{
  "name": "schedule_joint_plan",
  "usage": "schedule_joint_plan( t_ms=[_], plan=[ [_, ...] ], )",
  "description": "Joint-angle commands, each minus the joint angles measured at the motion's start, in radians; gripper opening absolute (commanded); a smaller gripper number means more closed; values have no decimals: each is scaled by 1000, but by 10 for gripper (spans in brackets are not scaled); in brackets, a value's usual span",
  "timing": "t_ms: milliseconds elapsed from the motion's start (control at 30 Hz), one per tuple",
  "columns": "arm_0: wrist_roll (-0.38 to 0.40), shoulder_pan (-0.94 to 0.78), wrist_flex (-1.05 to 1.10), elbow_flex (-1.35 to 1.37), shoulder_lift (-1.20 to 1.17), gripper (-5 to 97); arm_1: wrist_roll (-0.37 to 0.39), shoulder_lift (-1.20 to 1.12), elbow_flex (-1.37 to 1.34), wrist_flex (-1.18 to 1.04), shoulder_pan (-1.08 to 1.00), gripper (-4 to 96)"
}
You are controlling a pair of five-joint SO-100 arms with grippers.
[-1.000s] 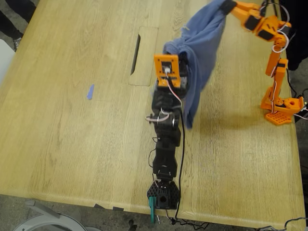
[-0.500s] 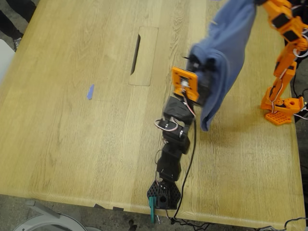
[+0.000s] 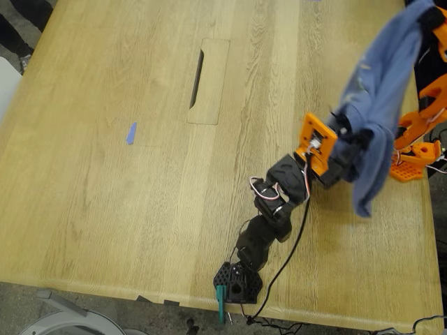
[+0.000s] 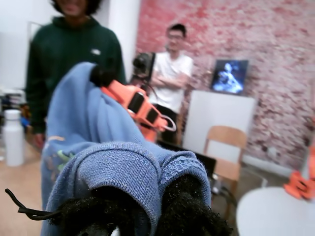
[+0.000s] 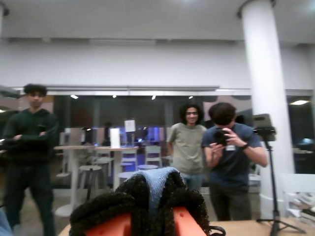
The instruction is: Fold a T-shirt
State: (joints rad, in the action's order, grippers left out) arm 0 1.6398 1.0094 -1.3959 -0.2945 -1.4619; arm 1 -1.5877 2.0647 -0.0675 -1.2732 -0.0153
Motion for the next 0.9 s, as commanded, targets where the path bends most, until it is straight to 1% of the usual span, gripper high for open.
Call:
schedule_joint_plan(
  t_ms=[0,100,200,400,533,667,733,833,867],
  plan=[
    [-2,92,-28,-46,-95,-1,-21,97,-140,21,41,30],
    [-2,126,-69,-46,-101,-1,-34,201,-325,78,67,31],
    [6,152,-160,-46,-120,-1,-29,311,-497,101,71,31],
    [26,72,-353,-46,-129,-1,-9,499,-890,183,117,25],
    [55,-74,-505,-46,-98,-1,-3,568,-1117,279,175,22],
    [46,-291,-505,-46,-14,-1,2,612,-1341,446,218,19],
    [37,-397,-506,-46,51,-1,9,621,-1425,491,225,19],
    [43,-485,-506,-31,138,-2,34,627,-1511,529,221,19],
    [51,-500,-506,26,135,-2,43,627,-1528,520,218,19]
  ],
)
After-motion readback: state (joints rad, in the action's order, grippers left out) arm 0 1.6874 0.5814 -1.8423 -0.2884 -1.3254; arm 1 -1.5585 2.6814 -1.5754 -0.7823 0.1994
